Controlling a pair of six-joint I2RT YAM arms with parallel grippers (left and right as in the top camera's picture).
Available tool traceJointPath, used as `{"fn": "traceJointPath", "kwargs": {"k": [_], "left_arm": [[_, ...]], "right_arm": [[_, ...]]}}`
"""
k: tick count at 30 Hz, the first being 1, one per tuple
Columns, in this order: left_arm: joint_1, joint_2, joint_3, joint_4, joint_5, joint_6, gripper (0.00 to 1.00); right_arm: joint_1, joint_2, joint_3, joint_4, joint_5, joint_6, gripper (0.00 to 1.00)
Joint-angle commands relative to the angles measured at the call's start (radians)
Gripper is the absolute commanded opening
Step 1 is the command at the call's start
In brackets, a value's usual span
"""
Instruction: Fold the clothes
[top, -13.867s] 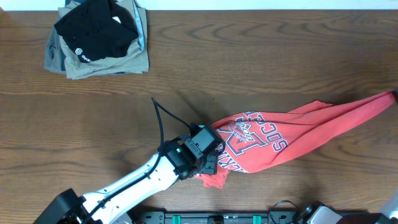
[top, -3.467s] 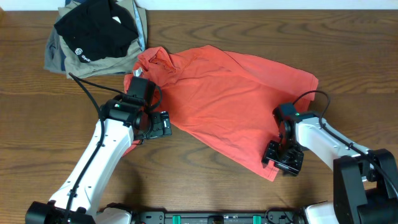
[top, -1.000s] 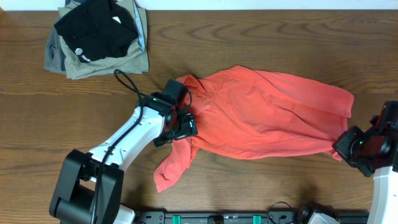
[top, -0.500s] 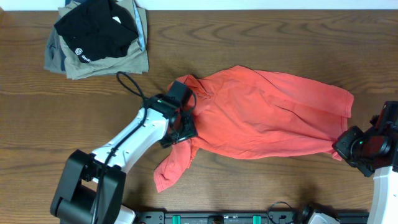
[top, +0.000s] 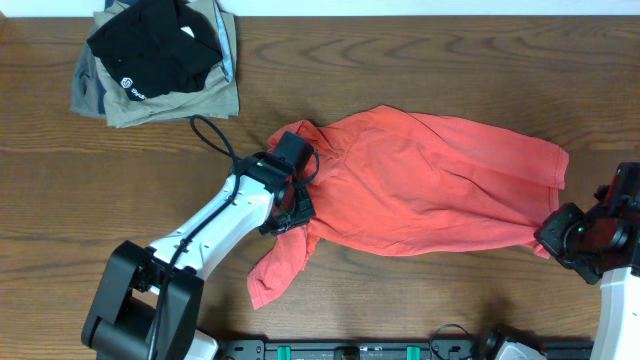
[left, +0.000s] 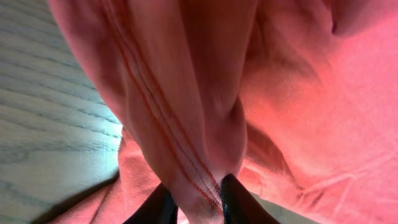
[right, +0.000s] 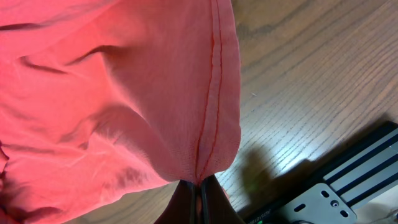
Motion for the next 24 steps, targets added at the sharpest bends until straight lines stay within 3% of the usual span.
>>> {"fn": "traceJointPath", "kwargs": {"k": [1,2,13,24], "left_arm": [[0.000,0.010,-0.016,-0.007,-0.066,0.004,0.10],[0.000,0.010,-0.016,-0.011,-0.074,0.005,0.06],[0.131,-0.121,0.022,-0.119,-0.259,0.076,0.06],[0.434,-0.180,0.021,0.063,-0.267,0.238,0.06]], "right_arm": [[-0.013,0.000,0.009,-0.002,-0.003,-0.017,0.01],[-0.013,0.000,0.009,-0.002,-0.003,-0.019,0.01],[-0.013,0.000,0.009,0.010,0.007,-0.023,0.01],[-0.013,0.000,0.009,0.008,0.006,-0.023,0.01]]}}
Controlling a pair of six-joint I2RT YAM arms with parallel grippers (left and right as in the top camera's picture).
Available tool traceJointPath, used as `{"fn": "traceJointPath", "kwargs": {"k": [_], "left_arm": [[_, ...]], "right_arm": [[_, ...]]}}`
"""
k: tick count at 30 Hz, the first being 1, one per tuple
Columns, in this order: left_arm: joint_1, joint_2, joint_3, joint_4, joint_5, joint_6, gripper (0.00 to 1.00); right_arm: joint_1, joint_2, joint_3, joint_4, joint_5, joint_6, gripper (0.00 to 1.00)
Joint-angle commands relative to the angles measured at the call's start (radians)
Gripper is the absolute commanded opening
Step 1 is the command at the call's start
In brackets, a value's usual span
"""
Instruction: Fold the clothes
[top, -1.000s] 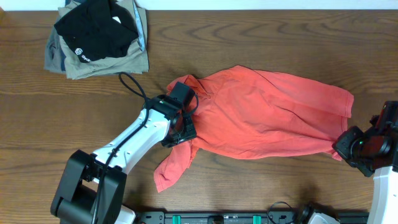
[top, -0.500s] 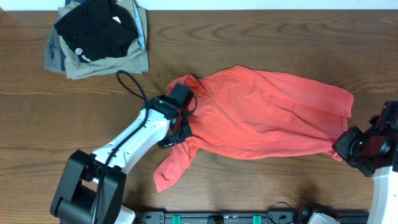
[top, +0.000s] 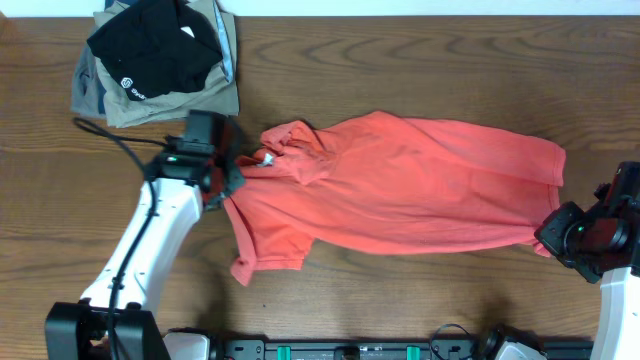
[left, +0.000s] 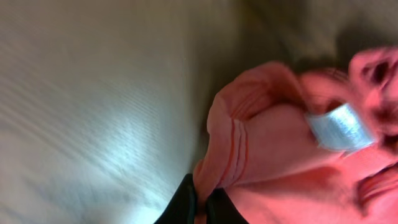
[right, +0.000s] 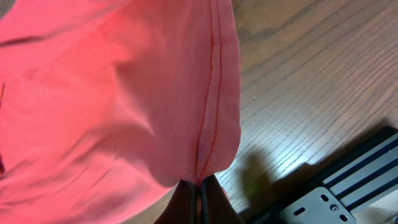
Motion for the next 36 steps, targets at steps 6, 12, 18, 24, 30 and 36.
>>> {"fn": "traceJointPath", "kwargs": {"k": [6,12,18,24,30,36], "left_arm": [[0.151,-0.001,0.020,0.146,-0.035,0.099,0.44],[0.177,-0.001,0.020,0.132,-0.034,0.106,0.97],[0.177,-0.002,0.020,0.009,0.056,0.108,0.99],[0.177,-0.002,0.020,-0.158,0.233,0.231,0.99],[0.177,-0.002,0.005,-0.261,0.256,0.338,1.00],[0.177,0.003,-0.076,-0.243,0.266,0.360,1.00]], "right_arm": [[-0.013,0.000,0.009,-0.002,0.001,-0.013,0.01],[-0.013,0.000,0.009,-0.002,0.001,-0.012,0.01],[-0.013,0.000,0.009,0.003,-0.001,-0.013,0.02],[-0.013,0.000,0.009,0.005,-0.001,-0.013,0.02],[-0.013,0.000,0.005,0.012,-0.002,-0.012,0.02],[-0.013,0.003,-0.014,0.026,-0.005,-0.012,0.02]]}}
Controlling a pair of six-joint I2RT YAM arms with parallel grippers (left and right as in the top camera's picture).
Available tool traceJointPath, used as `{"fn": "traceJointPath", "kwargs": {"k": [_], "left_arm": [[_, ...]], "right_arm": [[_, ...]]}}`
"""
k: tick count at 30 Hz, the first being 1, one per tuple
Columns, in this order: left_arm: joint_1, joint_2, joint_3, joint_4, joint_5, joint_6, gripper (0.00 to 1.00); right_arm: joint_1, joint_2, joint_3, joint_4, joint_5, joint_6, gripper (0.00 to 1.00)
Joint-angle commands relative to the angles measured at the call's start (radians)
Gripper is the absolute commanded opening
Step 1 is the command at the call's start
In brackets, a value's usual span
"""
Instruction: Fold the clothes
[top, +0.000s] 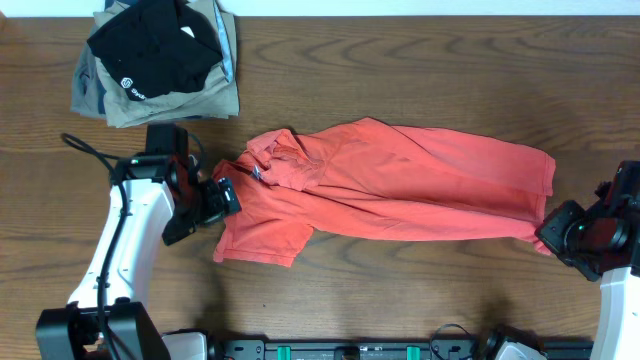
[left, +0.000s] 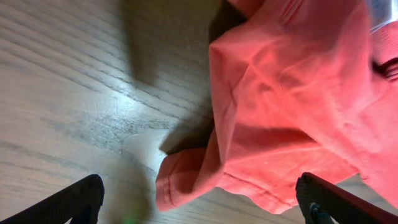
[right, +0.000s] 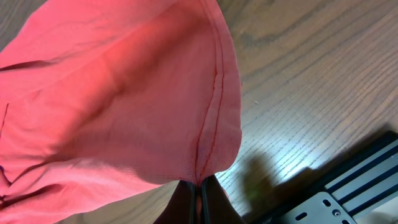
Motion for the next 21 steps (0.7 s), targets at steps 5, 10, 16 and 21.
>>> {"fn": "traceJointPath", "kwargs": {"k": [5,10,16,21], "left_arm": [[0.002,0.026,-0.104,0.049,0.018,0.039,0.99],[0.002,0.041,-0.108,0.023,0.019,0.026,0.86],[0.002,0.041,-0.112,-0.016,0.018,0.026,0.81],[0.002,0.041,-0.155,0.029,0.018,0.026,0.74]], "right_arm": [[-0.013,0.007,-0.043,0.030,-0.004,-0.012,0.03],[-0.013,0.007,-0.060,0.034,-0.004,-0.012,0.04],[-0.013,0.007,-0.060,0.040,-0.007,-0.005,0.03],[-0.013,0.007,-0.060,0.053,-0.034,-0.005,0.04]]}}
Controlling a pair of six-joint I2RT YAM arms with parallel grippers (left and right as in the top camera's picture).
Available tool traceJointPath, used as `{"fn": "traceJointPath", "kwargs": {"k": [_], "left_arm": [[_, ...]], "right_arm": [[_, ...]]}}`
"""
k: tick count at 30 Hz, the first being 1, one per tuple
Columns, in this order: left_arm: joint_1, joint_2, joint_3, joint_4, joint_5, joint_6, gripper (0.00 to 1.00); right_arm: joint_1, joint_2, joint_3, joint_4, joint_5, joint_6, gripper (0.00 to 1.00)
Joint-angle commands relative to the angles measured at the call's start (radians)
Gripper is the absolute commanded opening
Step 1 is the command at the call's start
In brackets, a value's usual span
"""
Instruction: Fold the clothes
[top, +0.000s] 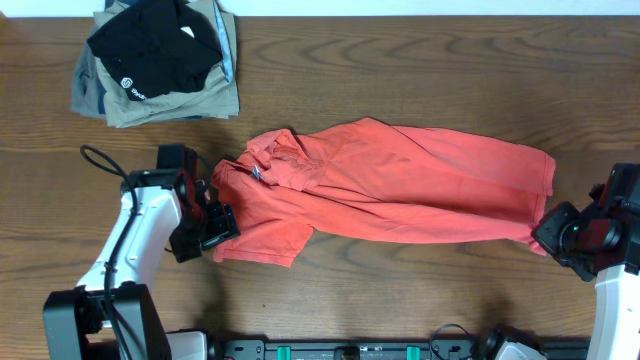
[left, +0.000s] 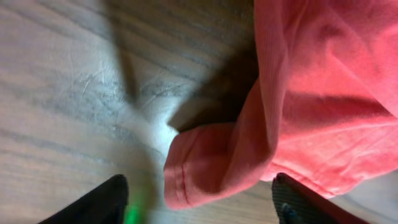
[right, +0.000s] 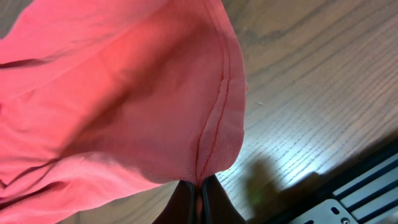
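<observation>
An orange-red polo shirt (top: 400, 190) lies stretched across the middle of the table, collar to the left, hem to the right. My left gripper (top: 205, 235) stands open at the shirt's left sleeve; in the left wrist view the rolled sleeve cuff (left: 199, 171) lies between the wide-apart fingers (left: 109, 199), untouched. My right gripper (top: 548, 235) is shut on the shirt's lower right hem corner (right: 214, 143), the seam pinched between its fingertips.
A stack of folded clothes (top: 155, 65), black on top of olive and grey, sits at the table's back left corner. A black base rail (top: 400, 350) runs along the front edge. Bare wooden tabletop (top: 420, 60) lies behind the shirt.
My left gripper, open then as now, has shifted a little toward the front along the left sleeve. The sleeve cuff now lies closer between its fingers. The right gripper keeps its hold.
At first my left gripper was shut on the bunched shirt near its middle, with the right holding the hem corner. Then the left held the shirt farther left, near the collar, and the shirt lay stretched. After that the left stood open beside the sleeve, as now.
</observation>
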Motion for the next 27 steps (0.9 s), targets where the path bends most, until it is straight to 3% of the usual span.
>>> {"fn": "traceJointPath", "kwargs": {"k": [1,5,12,17,21,27], "left_arm": [[0.002,0.008,-0.044,0.020,0.002,0.003,0.74],[0.002,0.008,-0.064,0.068,0.002,0.003,0.67],[0.002,0.008,-0.064,0.084,0.002,0.003,0.07],[0.002,0.006,-0.057,0.027,-0.019,-0.014,0.06],[0.009,-0.020,-0.012,-0.076,-0.119,-0.146,0.06],[0.020,-0.153,0.040,-0.183,-0.122,-0.239,0.06]], "right_arm": [[-0.013,0.007,-0.005,0.006,-0.019,-0.005,0.03],[-0.013,0.007,-0.005,0.006,-0.022,-0.005,0.03],[-0.013,0.007,-0.005,0.004,-0.021,-0.006,0.04],[-0.013,0.007,-0.005,0.006,-0.021,-0.006,0.04],[-0.013,0.007,-0.005,0.006,-0.021,-0.006,0.03],[-0.013,0.007,-0.005,0.009,0.000,0.012,0.01]]}}
